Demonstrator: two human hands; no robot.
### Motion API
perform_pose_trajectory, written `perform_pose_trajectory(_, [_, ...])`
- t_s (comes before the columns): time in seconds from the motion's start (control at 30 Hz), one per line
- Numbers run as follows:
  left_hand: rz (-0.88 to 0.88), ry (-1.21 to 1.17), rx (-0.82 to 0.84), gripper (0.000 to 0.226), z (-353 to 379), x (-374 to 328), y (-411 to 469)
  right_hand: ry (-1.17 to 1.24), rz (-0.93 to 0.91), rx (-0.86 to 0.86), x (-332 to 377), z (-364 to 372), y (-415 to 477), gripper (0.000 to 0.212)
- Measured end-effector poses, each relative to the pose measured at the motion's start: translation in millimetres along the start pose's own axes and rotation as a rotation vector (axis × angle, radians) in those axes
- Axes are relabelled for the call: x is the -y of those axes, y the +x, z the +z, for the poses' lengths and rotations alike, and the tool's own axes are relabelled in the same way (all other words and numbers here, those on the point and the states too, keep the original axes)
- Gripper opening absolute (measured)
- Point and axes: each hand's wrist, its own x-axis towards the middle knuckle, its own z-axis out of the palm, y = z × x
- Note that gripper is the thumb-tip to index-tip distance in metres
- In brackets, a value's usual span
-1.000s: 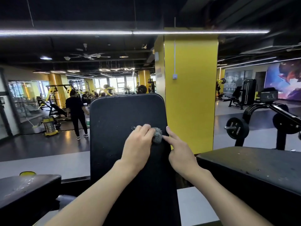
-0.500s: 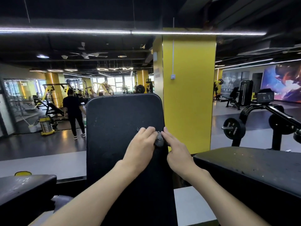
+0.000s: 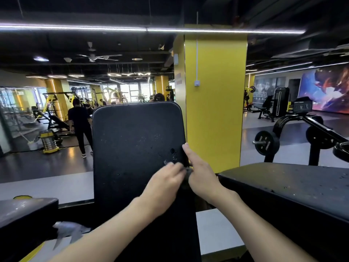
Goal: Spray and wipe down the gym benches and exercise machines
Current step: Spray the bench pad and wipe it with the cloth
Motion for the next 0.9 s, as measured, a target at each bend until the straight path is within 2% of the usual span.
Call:
perform_pose_trajectory(0.07, [0.091,0.044,0.051,0.035,-8.5,9.6,2.4,-0.026,-0.023,0.006,1.6,-0.1,-1.9,0.09])
perform_pose_trajectory(0.1, [0.075,0.067,0.028,0.035,-12.7,18.8,10.2,-0.039,-0.028,0.015,2.8,-0.8,-2.2,0.091])
perform_pose_trajectory(0.2, [-0.172,0.013,-0.135,0.027,-17.5,30.6,29.3,-0.085,-0.042,0.037,7.0,-4.8,-0.4,0.094])
perform_pose_trajectory(0.27, [-0.241,-0.036,-0.164,0.032,-8.2,18.5,22.1,-0.118,-0.056,0.025,9.5,-6.9,0.8,0.09])
perform_pose_trajectory(0.3, [-0.211,-0.05,-0.125,0.036,-2.6,10.0,12.6,-0.134,-0.059,0.023,10.9,-6.7,0.6,0.087])
perform_pose_trajectory(0.4, [0.02,0.022,0.055,0.04,-4.1,5.4,-0.8,-0.196,-0.066,0.049,14.6,-6.5,-3.7,0.084])
perform_pose_trajectory(0.47, [0.078,0.124,0.051,0.039,-17.2,22.3,16.3,-0.224,-0.074,0.058,17.7,-8.5,-5.6,0.086])
perform_pose_trajectory(0.5, [0.031,0.133,0.007,0.036,-23.5,29.9,25.2,-0.227,-0.071,0.058,19.5,-9.3,-6.0,0.087])
perform_pose_trajectory(0.57, [-0.169,0.07,-0.121,0.028,-24.6,33.4,35.9,-0.223,-0.052,0.056,19.8,-11.3,-6.1,0.089])
perform_pose_trajectory(0.63, [-0.259,0.006,-0.15,0.032,-13.8,19.5,29.1,-0.231,-0.039,0.061,18.9,-11.2,-6.4,0.09])
perform_pose_trajectory(0.67, [-0.227,0.001,-0.112,0.032,-7.3,10.7,19.9,-0.235,-0.037,0.065,18.3,-10.6,-6.6,0.091])
perform_pose_trajectory(0.77, [0.02,0.046,0.047,0.033,-6.8,5.2,0.1,-0.245,-0.039,0.072,17.7,-10.7,-6.7,0.09])
perform_pose_trajectory(0.83, [0.109,0.145,0.076,0.027,-18.4,21.8,10.6,-0.247,-0.034,0.077,18.5,-11.7,-7.0,0.09])
perform_pose_trajectory(0.9, [-0.014,0.139,-0.011,0.028,-24.5,37.4,24.7,-0.248,-0.041,0.084,18.7,-12.5,-7.5,0.092])
